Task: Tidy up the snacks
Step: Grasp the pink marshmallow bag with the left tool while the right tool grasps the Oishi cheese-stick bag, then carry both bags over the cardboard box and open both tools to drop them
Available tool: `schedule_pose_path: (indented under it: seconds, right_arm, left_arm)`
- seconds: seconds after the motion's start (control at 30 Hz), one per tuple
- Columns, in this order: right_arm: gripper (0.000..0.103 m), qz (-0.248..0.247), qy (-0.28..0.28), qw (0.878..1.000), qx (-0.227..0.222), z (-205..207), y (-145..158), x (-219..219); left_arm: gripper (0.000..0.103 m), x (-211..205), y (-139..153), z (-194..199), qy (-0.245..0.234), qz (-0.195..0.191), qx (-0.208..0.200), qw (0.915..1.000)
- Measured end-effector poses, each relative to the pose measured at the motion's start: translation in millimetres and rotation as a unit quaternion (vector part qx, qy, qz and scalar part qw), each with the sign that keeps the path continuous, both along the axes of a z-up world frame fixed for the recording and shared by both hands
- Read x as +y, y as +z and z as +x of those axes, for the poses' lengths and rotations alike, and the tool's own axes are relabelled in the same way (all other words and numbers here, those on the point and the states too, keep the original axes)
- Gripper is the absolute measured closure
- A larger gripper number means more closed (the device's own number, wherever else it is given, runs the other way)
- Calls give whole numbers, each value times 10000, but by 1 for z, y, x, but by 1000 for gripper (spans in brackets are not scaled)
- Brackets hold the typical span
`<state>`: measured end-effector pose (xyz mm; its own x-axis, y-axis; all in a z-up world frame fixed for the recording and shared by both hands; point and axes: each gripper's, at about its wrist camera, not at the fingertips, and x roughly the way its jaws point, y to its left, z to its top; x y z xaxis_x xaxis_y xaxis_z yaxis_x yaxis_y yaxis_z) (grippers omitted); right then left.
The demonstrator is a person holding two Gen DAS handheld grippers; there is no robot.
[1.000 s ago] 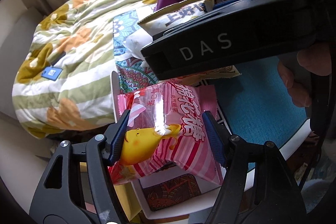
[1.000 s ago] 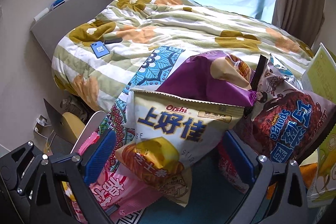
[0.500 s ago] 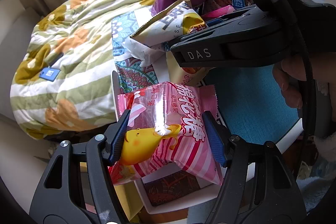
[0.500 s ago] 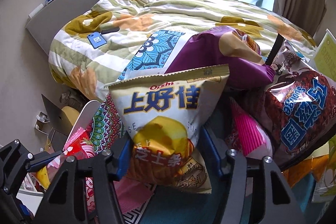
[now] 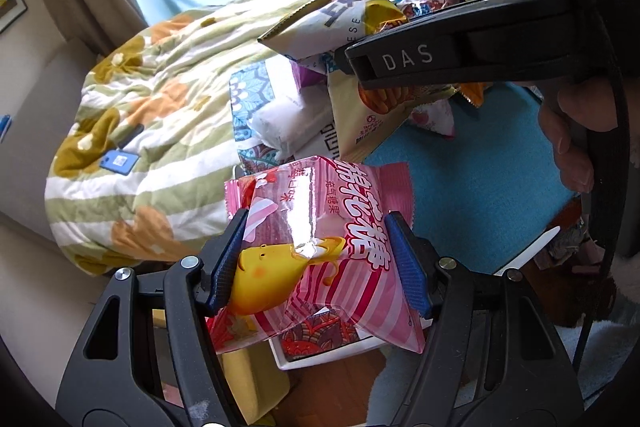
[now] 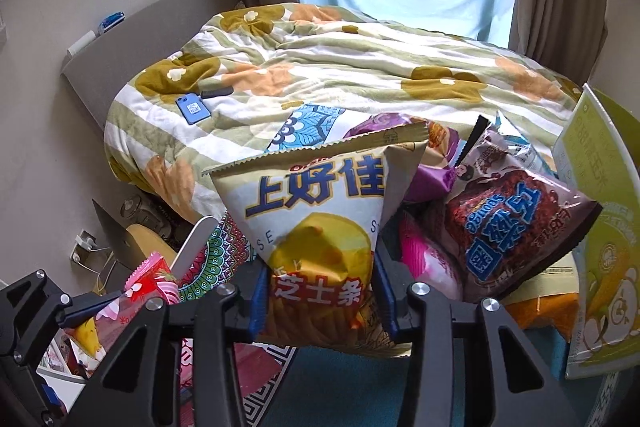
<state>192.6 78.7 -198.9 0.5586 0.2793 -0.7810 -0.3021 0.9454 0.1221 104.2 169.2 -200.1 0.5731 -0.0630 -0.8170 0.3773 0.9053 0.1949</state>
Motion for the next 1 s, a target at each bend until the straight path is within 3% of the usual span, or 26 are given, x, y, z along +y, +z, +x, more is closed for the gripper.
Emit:
schedule_pose_path:
  seconds: [0.27,0.53,0.8,1.0]
  right_arm:
    - [62,263,-273,9979,-524,-28,64,-59]
    - [62,292,-501,9928,-1048,-54,114,-140]
    - [62,172,-777,9874,-1370,-78,138,-227]
    - [62,6,-1048,9841,-1431,-89,145,-296]
  left_arm:
    - [39,-50,57,-29,136,-5,-657,9977]
    - [39,-114,94,-35,45,-223,-1177,9928]
    - [39,-192,116,-27,-124,-588,-1482,9871]
    - [39,-248,124,-7,-117,-1015,-1439,9843]
